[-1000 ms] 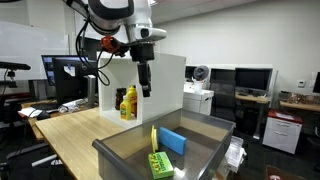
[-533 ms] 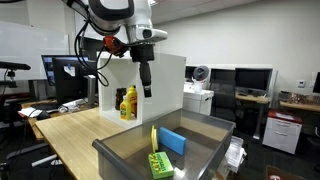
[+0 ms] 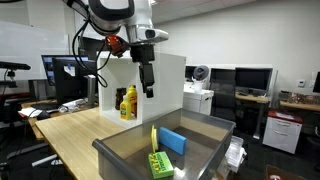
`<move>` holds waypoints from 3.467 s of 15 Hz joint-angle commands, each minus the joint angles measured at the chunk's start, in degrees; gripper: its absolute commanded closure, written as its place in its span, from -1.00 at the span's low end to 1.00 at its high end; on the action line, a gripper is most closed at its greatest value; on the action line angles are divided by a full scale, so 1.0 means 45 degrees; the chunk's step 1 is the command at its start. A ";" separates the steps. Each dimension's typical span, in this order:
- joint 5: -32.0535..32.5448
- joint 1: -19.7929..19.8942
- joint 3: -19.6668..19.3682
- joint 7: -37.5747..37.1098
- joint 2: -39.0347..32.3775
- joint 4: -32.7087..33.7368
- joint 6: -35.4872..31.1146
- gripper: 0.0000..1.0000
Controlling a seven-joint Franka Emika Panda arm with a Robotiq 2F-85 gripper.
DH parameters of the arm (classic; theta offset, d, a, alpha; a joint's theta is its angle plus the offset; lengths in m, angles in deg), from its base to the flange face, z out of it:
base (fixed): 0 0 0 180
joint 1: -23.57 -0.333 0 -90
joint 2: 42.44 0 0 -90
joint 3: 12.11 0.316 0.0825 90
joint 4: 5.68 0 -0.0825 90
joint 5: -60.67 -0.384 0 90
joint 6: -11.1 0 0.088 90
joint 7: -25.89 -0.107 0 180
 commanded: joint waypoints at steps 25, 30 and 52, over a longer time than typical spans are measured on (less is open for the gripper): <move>0.0250 -0.0001 -0.0803 0.9910 -0.0733 0.0301 -0.0615 -1.00; 0.0471 -0.0066 -0.0693 1.1413 -0.1008 0.0241 -0.0779 -1.00; 0.0041 0.0065 -0.0081 1.4304 -0.1940 -0.0933 -0.4063 -1.00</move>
